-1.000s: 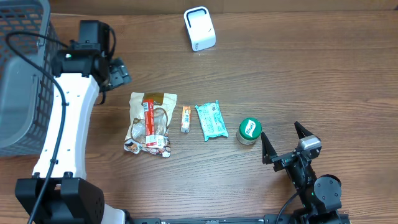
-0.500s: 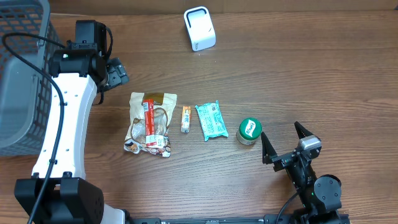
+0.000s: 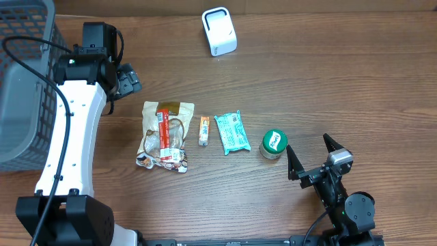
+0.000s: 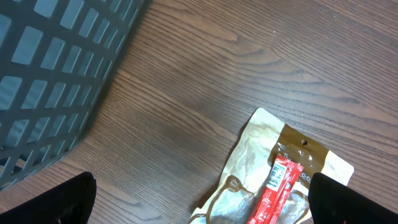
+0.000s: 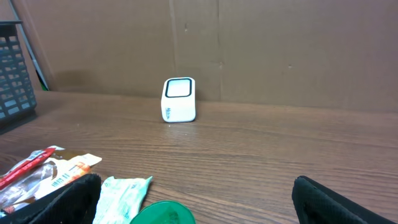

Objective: Scan the item barcode

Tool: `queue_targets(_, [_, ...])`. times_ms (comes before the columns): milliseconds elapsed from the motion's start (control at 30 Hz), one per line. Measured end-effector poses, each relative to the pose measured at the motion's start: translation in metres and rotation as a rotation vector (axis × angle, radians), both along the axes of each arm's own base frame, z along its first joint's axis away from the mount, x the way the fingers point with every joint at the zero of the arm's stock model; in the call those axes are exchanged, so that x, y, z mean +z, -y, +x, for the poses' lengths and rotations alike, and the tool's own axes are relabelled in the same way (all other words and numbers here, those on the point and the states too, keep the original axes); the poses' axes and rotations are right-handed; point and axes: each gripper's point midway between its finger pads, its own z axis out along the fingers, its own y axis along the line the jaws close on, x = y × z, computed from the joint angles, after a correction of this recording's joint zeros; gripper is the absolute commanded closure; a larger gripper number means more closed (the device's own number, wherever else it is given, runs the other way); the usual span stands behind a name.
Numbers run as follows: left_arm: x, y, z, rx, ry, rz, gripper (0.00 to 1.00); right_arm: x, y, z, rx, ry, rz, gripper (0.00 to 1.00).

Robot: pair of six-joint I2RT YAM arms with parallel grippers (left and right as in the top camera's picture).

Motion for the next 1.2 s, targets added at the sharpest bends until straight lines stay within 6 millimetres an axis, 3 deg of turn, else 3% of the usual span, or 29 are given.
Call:
queue_targets(167, [0.0,0.0,0.0,0.0,0.0,0.0,0.0,0.001,-0.006,-0.002,0.038,-0.001,0.013,0.0])
queue_targets(367, [0.0,0.0,0.0,0.0,0.0,0.0,0.0,-0.012,-0.009,-0.007,0.054,-0.114,0.059,0.0])
queue_targets(467, [0.0,0.0,0.0,0.0,0.0,0.0,0.0,0.015,-0.006,-0.017,0.052,-0.13,0.072,0.0])
queue_targets(667, [0.0,0.0,0.0,0.0,0.0,0.0,0.0,0.104,0.004,-0.046,0.03,-0.121,0.085,0.0])
queue_targets(833, [0.0,0.0,0.0,0.0,-0.001,0.0,0.0,0.157,0.009,-0.061,0.015,-0.236,0.058,0.0])
queue_targets(1033, [0.0,0.0,0.0,0.0,0.0,0.0,0.0,0.192,0.013,-0.071,-0.008,-0.533,-0.012,0.0])
queue_targets(1200, [0.0,0.0,0.0,0.0,0.0,0.0,0.0,0.198,0.016,-0.06,-0.05,-0.75,-0.076,0.0])
